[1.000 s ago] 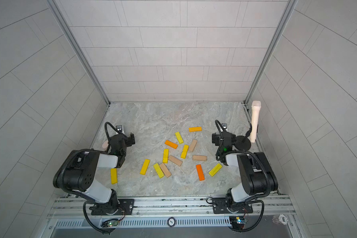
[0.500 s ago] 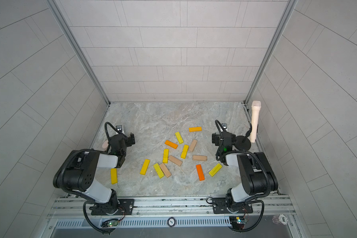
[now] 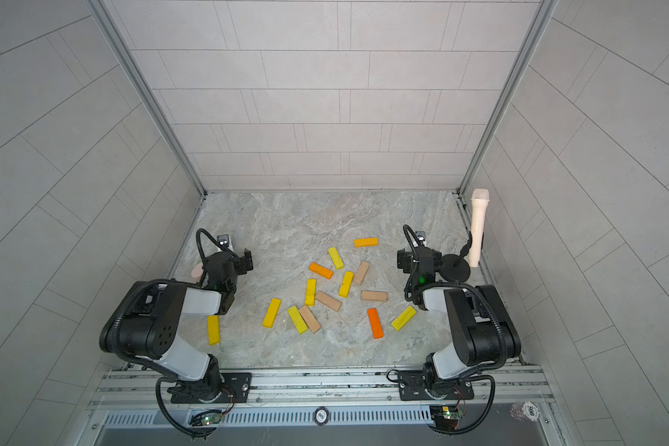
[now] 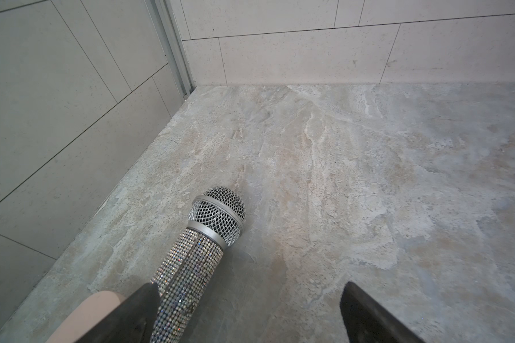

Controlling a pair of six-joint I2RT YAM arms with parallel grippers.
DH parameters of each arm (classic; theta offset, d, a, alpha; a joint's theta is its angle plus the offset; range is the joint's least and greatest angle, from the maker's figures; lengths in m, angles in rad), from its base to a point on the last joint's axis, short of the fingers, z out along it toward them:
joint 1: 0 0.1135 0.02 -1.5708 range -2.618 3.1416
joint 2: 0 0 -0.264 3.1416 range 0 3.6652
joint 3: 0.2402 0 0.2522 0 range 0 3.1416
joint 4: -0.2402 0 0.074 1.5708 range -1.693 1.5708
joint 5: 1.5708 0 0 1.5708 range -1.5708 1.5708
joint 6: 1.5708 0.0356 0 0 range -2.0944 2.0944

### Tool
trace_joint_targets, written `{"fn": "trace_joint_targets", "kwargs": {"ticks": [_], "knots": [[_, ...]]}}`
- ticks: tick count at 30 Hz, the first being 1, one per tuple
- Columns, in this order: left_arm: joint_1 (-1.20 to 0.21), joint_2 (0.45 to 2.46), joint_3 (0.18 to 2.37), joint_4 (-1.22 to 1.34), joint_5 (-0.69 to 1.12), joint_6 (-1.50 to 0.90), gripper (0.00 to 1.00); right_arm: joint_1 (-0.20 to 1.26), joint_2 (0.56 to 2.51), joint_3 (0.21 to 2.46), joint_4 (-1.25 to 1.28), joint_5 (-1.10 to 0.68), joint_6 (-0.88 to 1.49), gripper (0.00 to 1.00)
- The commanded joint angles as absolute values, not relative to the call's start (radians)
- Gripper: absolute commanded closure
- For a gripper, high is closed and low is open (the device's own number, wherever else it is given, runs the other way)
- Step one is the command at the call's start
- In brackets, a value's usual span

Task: Assemble the number 8 with building blocks
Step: Pick up the building block from the center of the board.

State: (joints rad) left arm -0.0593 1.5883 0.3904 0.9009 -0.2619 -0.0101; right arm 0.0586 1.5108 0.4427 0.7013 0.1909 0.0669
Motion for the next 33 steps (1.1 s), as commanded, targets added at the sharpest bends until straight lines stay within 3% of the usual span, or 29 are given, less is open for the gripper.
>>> {"fn": "trace_joint_targets", "kwargs": {"ticks": [1,21,33], "knots": [[-0.057,1.587,0.397,0.920,-0.262,-0.016,0.00,0.060,1.511,0.441,0.707,0.199,0.051,0.01],[-0.065,1.568,0.390,0.923,-0.290,-0.015,0.00,0.062,1.505,0.433,0.718,0.203,0.048,0.01],[-0.134,1.282,0.485,0.544,-0.390,-0.050,0.00,0.154,1.257,0.600,0.245,0.322,0.103,0.01]]}}
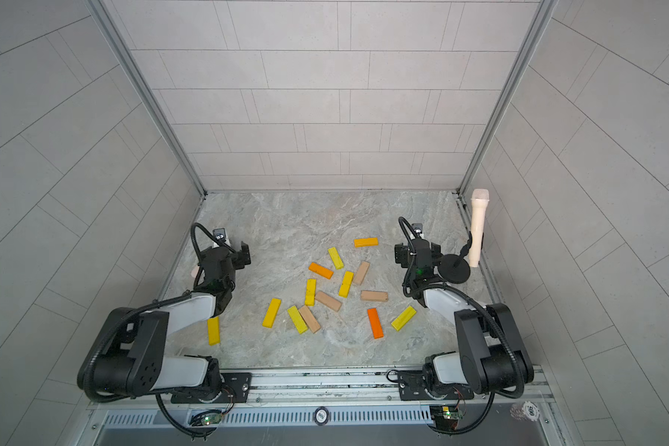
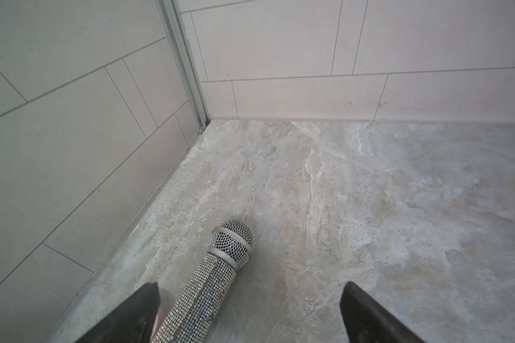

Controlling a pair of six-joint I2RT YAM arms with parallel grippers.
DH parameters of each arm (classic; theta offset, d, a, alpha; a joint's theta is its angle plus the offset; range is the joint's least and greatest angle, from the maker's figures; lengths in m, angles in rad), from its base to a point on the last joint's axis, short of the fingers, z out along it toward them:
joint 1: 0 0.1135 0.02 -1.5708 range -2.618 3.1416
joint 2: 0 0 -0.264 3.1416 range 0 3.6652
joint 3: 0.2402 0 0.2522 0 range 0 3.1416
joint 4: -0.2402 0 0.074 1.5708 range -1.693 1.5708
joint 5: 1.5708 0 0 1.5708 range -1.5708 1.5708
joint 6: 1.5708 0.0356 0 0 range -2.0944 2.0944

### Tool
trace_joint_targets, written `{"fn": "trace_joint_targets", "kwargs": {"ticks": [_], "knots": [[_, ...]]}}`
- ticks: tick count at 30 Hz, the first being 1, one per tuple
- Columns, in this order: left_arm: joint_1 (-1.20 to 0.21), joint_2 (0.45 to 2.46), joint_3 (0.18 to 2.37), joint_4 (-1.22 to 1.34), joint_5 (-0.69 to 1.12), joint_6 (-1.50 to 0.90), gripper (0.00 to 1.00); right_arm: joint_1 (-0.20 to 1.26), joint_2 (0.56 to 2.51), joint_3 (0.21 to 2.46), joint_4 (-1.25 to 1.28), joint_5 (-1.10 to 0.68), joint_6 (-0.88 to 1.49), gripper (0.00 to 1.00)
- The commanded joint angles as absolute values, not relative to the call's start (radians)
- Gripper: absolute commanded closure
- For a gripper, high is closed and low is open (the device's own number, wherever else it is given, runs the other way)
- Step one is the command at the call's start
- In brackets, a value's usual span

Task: Assemble the number 8 with building blocks
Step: Pick up the building block from the center of the board.

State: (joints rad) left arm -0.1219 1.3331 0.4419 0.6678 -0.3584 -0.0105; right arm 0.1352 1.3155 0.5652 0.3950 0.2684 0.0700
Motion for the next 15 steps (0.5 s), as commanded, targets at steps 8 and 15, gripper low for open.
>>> {"fn": "trace_joint_targets", "kwargs": {"ticks": [8,15], "knots": [[-0.263,1.181,0.647,0.126,-0.360,-0.239,0.00,0.245,1.077,0.662,0.001,0.287,0.241,0.00],[-0.389,1.167,0.784,-0.270,-0.285,-0.409,0.03,0.397,0.948,0.659,-0.147,0.256,0.298,0.01]]}}
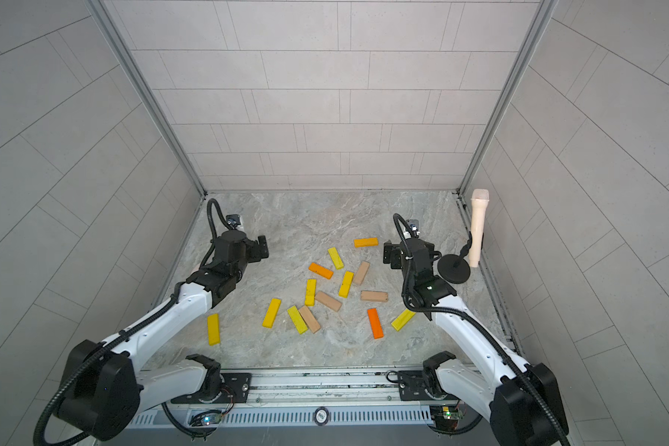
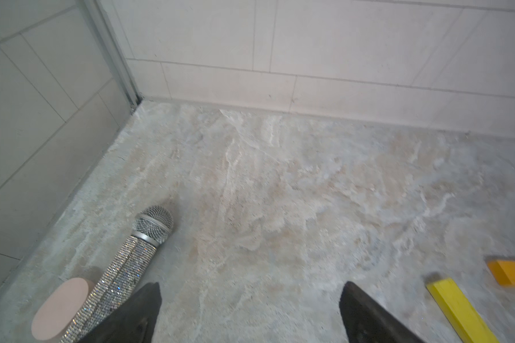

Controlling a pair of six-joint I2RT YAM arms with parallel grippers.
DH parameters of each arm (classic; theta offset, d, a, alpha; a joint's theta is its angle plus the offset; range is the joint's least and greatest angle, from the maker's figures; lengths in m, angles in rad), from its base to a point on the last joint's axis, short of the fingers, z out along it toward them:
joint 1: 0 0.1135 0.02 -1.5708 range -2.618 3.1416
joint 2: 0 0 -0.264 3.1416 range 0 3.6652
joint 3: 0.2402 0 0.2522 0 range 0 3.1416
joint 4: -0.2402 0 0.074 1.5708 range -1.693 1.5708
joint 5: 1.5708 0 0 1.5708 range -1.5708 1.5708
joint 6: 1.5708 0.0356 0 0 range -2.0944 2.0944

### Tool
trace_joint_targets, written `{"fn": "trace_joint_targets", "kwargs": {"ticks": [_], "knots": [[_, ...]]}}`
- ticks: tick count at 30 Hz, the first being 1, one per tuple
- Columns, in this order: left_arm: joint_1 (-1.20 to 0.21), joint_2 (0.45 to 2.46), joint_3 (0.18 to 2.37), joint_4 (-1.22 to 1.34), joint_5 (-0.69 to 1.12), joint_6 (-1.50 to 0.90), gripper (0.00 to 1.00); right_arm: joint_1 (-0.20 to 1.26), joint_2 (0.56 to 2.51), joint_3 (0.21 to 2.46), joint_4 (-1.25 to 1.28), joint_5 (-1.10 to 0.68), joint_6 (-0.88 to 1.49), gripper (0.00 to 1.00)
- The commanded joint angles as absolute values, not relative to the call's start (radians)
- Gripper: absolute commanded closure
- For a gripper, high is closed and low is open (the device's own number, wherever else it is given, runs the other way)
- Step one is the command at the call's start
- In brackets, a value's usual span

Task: Assemble the number 8 with building blocks
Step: Pick up the building block from the center of the board.

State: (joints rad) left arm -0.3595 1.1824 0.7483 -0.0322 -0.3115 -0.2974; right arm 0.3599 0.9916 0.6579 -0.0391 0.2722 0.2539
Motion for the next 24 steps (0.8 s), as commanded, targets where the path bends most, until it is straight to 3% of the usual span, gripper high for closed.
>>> {"fn": "trace_joint_targets", "kwargs": {"ticks": [1,4,11,24], "knots": [[-0.404,1.169,0.797,-0.314,-0.263,-0.420,0.04,0.409,0.931,0.653,-0.160,0.235,0.299,0.00],[-0.428,1.178,0.817,-0.438,-0.231,-0.499,0.04,0.427,0.898,0.641,-0.194,0.136,0.309,0.01],[-0.467,1.183,0.809,-0.598,-0.134,-0.596,0.04,0.440,0.871,0.635,-0.273,0.122,0.353,0.03],[-0.556,1.319,0.793,-0.654,-0.085,-0.564,0.20,0.439,0.765,0.581,-0.288,0.182,0.425,0.00]]}}
